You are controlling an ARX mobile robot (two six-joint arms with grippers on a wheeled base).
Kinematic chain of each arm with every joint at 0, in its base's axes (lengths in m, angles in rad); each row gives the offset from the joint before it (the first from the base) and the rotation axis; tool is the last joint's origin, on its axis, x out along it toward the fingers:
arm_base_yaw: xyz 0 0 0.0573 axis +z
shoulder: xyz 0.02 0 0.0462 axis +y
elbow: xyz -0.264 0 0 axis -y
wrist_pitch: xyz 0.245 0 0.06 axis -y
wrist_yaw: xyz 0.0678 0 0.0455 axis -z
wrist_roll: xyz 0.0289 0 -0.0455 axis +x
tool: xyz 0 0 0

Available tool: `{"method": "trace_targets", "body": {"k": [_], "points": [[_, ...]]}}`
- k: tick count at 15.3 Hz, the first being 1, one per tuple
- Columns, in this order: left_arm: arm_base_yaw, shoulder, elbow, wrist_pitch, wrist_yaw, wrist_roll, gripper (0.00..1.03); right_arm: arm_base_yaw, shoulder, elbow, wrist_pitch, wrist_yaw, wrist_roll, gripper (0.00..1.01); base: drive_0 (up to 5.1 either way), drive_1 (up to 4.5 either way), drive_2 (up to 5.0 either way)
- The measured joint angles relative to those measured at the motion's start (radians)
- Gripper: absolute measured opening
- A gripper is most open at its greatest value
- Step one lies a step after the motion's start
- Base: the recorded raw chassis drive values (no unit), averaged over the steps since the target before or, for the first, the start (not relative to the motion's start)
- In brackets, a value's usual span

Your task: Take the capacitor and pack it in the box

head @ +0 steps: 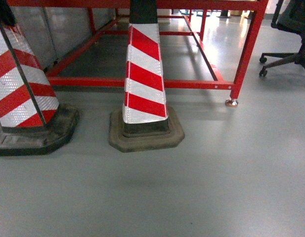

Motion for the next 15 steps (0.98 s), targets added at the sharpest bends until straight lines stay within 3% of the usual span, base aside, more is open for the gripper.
{"method": "trace_targets", "body": {"k": [15], "points": [[0.0, 0.0, 0.0, -0.001, 0.002, 0.0, 0.44, 0.0, 0.0, 0.0, -0.003, 0.0, 0.0, 0.98, -0.1, 4.03, -4.2]]}}
